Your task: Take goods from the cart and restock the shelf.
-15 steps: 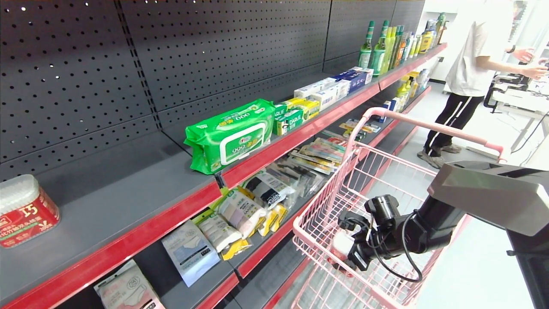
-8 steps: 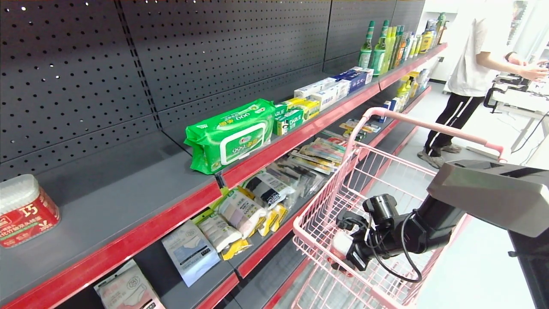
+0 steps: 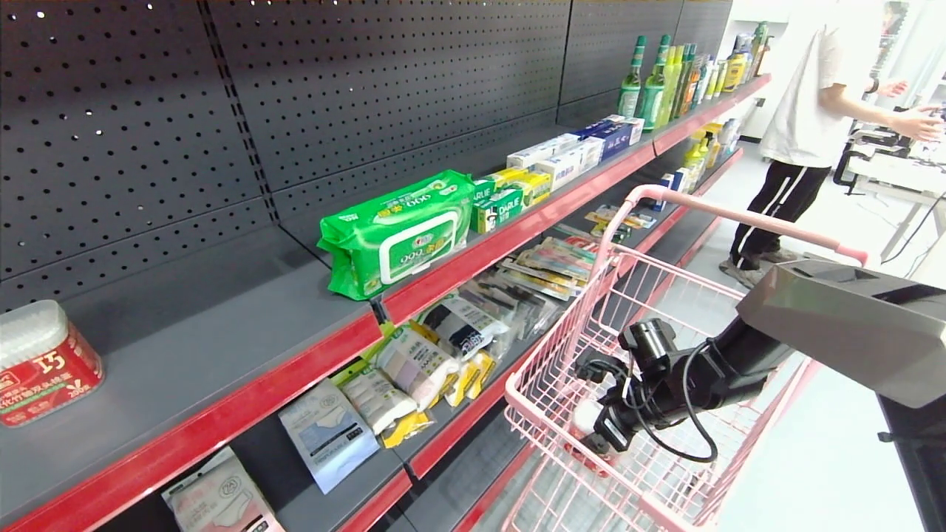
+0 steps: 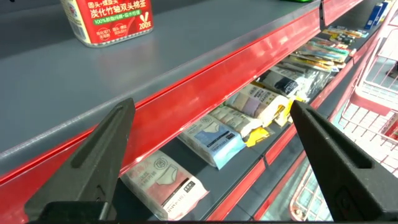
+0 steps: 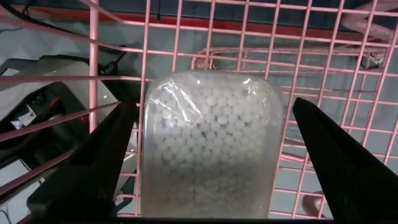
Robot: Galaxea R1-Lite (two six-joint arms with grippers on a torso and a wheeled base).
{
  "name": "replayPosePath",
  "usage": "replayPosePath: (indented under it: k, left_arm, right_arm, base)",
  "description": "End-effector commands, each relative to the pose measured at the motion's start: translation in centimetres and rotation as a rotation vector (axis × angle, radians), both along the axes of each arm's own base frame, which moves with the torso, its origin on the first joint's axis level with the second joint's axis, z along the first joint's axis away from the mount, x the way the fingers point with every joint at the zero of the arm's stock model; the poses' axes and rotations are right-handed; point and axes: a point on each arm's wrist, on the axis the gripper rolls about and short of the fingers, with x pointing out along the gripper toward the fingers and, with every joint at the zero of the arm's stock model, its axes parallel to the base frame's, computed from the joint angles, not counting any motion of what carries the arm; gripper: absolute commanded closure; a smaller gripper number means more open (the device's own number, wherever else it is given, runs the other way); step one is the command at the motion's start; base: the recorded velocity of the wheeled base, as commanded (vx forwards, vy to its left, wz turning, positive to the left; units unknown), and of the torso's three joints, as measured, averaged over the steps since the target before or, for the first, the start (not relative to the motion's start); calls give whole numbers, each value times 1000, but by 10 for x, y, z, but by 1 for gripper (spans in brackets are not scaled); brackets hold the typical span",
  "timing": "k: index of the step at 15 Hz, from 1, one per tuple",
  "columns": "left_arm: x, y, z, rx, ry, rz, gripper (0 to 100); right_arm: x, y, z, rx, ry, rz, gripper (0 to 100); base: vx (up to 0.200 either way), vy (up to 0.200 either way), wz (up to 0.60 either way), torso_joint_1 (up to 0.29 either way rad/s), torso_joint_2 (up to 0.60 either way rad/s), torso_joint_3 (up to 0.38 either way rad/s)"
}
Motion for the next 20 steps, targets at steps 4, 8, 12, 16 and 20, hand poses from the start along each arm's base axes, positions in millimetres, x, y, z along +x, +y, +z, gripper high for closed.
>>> replayPosePath:
  k: [4,8,12,16,20]
  left_arm:
    - [0,0,0,0,-1,0,0]
    - [0,0,0,0,-1,0,0]
    - [0,0,0,0,-1,0,0]
    - [0,0,0,0,-1,0,0]
    - [0,0,0,0,-1,0,0]
  right_arm:
    - [2,4,-5,-7,1,7,0]
    - [2,5,-6,-11,4,9,0]
    - [0,4,-12,-22,17,7,0]
    - [-1,4,-12,-24,21,9,100]
    - [-2,3,-13,-24,25,5,100]
  base:
    - [0,0,0,0,0,0]
    - [0,0,0,0,0,0]
    - [0,0,0,0,0,0]
    - [0,0,0,0,0,0]
    - [0,0,0,0,0,0]
